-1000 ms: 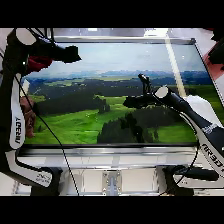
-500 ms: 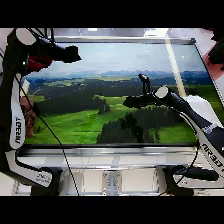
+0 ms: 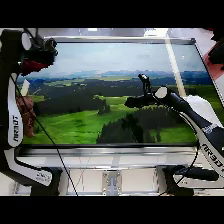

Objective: Fold the shirts.

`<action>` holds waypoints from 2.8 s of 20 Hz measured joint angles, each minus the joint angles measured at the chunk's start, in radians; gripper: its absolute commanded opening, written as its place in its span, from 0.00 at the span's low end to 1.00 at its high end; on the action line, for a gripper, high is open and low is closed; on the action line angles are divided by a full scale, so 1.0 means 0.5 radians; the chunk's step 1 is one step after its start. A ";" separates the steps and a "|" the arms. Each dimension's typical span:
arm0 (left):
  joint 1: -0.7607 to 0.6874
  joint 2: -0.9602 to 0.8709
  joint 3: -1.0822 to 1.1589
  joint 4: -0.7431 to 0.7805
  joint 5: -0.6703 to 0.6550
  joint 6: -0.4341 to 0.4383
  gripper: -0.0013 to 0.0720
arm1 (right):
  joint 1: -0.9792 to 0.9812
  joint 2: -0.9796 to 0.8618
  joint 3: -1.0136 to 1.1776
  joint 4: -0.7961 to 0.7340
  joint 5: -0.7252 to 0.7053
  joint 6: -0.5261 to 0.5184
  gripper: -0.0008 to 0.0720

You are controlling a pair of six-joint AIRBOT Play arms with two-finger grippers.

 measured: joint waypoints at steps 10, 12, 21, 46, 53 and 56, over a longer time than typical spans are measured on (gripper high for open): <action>0.825 -0.468 -0.002 -0.092 -0.748 -0.111 1.00 | 0.001 0.000 0.000 -0.068 0.001 0.034 0.54; 0.865 -0.558 -0.002 -0.101 -0.816 -0.092 1.00 | 0.001 0.000 0.000 -0.070 0.000 0.059 0.54; 0.912 -0.796 -0.002 -0.232 -0.806 -0.010 0.03 | 0.000 0.000 0.000 -0.003 -0.007 0.127 0.54; -1.332 -0.819 0.056 -2.023 -0.891 0.555 1.00 | -0.822 0.016 0.574 -0.237 0.485 -0.088 0.54; -0.909 -0.791 0.062 -1.633 -1.061 0.292 1.00 | -0.552 -0.400 0.512 -0.122 0.777 -0.328 0.54; -0.731 -0.787 0.062 -1.584 -1.086 0.215 0.99 | -0.374 -0.495 0.501 -0.139 0.687 -0.404 0.54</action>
